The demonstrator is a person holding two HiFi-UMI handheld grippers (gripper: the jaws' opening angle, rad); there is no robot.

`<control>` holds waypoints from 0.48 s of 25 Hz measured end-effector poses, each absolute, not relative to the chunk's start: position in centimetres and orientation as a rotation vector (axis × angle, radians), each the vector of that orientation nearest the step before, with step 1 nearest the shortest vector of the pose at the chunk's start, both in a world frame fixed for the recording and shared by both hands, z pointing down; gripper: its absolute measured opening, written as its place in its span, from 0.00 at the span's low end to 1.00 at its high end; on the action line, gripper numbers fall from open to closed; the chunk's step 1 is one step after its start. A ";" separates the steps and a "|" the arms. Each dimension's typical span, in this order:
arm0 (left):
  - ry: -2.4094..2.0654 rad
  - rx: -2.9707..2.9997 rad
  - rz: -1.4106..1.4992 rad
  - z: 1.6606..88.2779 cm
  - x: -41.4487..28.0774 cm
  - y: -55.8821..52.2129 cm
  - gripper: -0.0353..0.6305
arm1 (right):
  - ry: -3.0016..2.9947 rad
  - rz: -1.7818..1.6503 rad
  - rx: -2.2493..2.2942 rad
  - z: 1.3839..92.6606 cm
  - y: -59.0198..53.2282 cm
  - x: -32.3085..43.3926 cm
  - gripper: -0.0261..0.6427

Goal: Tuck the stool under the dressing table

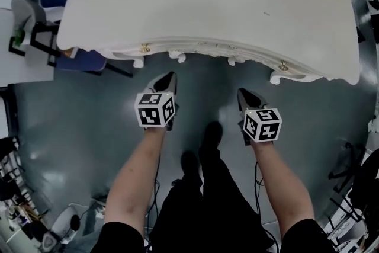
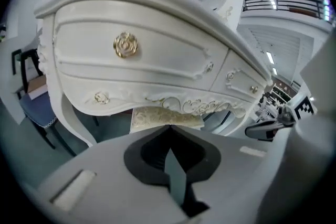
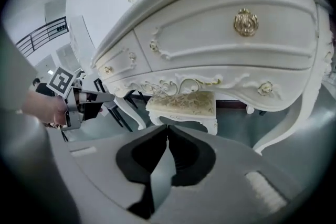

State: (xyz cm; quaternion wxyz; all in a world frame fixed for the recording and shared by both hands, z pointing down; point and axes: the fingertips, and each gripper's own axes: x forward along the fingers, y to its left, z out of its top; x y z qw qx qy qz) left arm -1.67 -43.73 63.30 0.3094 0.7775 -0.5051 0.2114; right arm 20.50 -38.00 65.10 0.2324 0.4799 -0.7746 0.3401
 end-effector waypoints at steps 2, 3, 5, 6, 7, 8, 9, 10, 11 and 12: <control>-1.318 2.063 0.545 60.8 -1.1 -43.3 0.08 | -2.141 0.957 1.310 63.3 -37.3 20.3 0.06; -1.303 2.079 0.550 59.5 -0.7 -43.0 0.08 | -2.143 0.961 1.309 62.5 -37.2 20.2 0.06; -1.269 2.118 0.568 56.9 0.3 -42.5 0.08 | -2.143 0.960 1.312 60.9 -37.2 20.2 0.06; -1.253 2.137 0.570 55.5 0.8 -42.2 0.08 | -2.147 0.956 1.311 60.1 -37.3 20.1 0.06; -1.239 2.156 0.567 54.1 1.3 -41.9 0.08 | -2.155 0.949 1.308 59.3 -37.5 20.0 0.06; -1.229 2.173 0.566 52.9 1.8 -41.7 0.08 | -2.167 0.940 1.302 58.4 -37.6 19.8 0.06; -1.221 2.187 0.573 51.8 2.2 -41.3 0.08 | -2.177 0.932 1.293 57.7 -37.5 19.6 0.06; -1.216 2.196 0.585 50.9 2.4 -40.9 0.08 | -2.185 0.928 1.283 57.0 -37.3 19.5 0.06; -1.212 2.198 0.599 50.1 2.6 -40.4 0.08 | -2.189 0.927 1.275 56.4 -36.9 19.4 0.06; -1.207 2.196 0.611 49.4 2.7 -39.9 0.08 | -2.190 0.928 1.270 55.8 -36.5 19.5 0.06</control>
